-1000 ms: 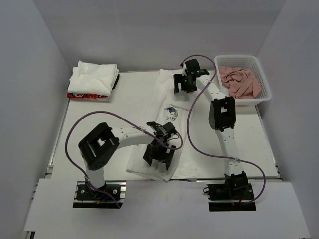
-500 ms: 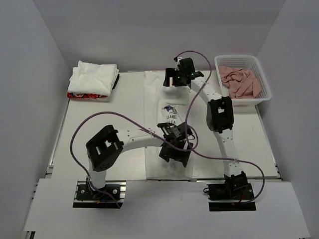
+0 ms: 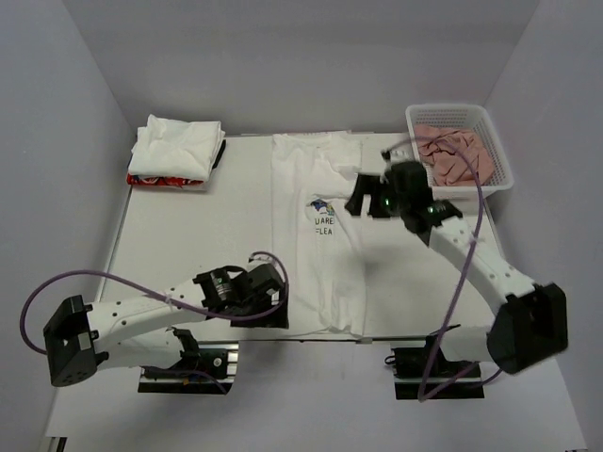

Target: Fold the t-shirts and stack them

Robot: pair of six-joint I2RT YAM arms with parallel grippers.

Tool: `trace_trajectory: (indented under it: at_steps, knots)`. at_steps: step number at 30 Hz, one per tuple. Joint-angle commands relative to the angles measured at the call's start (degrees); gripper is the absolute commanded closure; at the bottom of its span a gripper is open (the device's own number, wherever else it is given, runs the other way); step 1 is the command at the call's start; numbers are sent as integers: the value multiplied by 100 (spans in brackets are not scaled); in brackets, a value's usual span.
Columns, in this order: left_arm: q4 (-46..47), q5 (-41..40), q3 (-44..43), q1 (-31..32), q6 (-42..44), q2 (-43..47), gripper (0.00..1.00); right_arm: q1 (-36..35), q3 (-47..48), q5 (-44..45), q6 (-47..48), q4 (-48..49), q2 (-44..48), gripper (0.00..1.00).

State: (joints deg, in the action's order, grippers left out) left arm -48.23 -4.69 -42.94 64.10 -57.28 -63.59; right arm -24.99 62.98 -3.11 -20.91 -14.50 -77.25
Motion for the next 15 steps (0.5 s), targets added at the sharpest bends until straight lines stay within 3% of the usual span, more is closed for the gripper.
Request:
trace_trajectory:
  at_steps: [1, 2, 6, 10, 13, 15]
  knots:
    - [251, 99, 750, -37, -557, 435, 0, -260, -1400, -84, -686, -746, 807, 10]
    - [453, 187, 813, -37, -557, 435, 0, -382, -1986, -223, -852, -999, 1226, 10]
    - [805, 327, 875, -37, -399, 42, 0, -778, -2746, -689, -1169, -1904, 1941, 10]
    - [1333, 530, 875, -37, -171, -371, 0, -1103, -3414, -1189, -1731, -1952, 2451, 10]
    - [1465, 583, 875, -37, -48, -653, 6, -1280, -3695, -1367, -1943, -1785, 2400, 13]
    - [1605, 740, 875, -37, 23, -768, 17, -1393, -3880, -1498, -2066, -1627, 2259, 16]
